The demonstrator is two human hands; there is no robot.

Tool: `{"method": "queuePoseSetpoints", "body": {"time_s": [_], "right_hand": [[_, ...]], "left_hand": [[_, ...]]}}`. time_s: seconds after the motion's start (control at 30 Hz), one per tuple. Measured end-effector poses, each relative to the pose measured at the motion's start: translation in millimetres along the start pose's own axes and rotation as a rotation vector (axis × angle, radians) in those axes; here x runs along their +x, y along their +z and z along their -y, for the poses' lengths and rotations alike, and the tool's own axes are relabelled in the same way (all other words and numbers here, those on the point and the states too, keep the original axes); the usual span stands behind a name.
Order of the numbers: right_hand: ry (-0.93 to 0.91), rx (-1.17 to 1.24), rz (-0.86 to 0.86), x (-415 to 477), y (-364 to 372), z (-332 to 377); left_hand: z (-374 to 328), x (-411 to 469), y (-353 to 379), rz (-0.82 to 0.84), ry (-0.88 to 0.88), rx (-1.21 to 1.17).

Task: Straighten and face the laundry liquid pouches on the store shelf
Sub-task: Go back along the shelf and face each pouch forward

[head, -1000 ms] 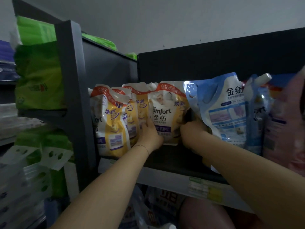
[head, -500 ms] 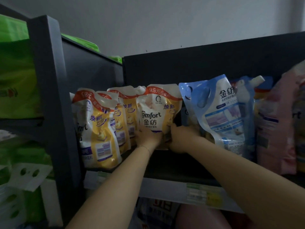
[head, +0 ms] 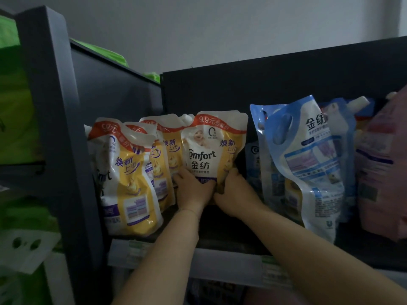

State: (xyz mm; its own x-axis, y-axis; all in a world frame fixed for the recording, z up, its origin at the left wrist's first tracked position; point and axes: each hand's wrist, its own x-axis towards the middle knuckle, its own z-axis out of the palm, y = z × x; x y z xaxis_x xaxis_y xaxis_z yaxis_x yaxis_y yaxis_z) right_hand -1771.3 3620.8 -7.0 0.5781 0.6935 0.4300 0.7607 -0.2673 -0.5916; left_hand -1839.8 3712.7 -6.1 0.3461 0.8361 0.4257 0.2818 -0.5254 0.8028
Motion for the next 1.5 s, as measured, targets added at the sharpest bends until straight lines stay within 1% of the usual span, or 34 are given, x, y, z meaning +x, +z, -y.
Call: {"method": "queuePoseSetpoints", "body": {"time_s": [0.1,0.23,0.33,0.47,0.63,0.8,0.9,1.0,1.2,1.27,1.4,1.5], "right_hand": [[0.024,0.004,-0.065,0,-4,0],[-0.073,0.020,-0.099,-2,-3,0],[-0.135,-0.003,-0.103,-4,-3,0],[-0.157,-0.064,-0.086,-6,-4,1],[-0.152,-0.072,-0.077,-5,-4,-1],[-0.105,-0.091,-0.023,-2,-3,-3],[-0.087,-0.103,0.017,-1,-3,-6],[-0.081,-0.072,0.056,-5,-4,-8],[-0.097,-0.069,0.133,-11,-5,-9],[-0.095,-0.069,0.121,-12,-7,-7],[-0.081,-0.068,0.063,-13,-10,-4],[-0.100,-0.065,0.065,-17,-13,-2]], "left_hand": [[0,-2,-3,-0.100,0.081,0.032],[-2,-4,-2,-0.050,0.190,0.127],[-4,-8,-4,-0.057,0.253,0.188],[-5,-12,-7,-0.015,0.279,0.215],[-3,-11,-4,0.015,0.284,0.196],[2,-5,3,0.078,0.298,0.157],[4,-2,8,0.125,0.295,0.079],[7,-1,12,0.137,0.292,0.043],[6,-5,11,0.133,0.288,0.080],[4,-6,10,0.123,0.283,0.073],[-2,-9,7,0.028,0.282,0.168],[-9,-14,8,-0.031,0.365,0.236]]}}
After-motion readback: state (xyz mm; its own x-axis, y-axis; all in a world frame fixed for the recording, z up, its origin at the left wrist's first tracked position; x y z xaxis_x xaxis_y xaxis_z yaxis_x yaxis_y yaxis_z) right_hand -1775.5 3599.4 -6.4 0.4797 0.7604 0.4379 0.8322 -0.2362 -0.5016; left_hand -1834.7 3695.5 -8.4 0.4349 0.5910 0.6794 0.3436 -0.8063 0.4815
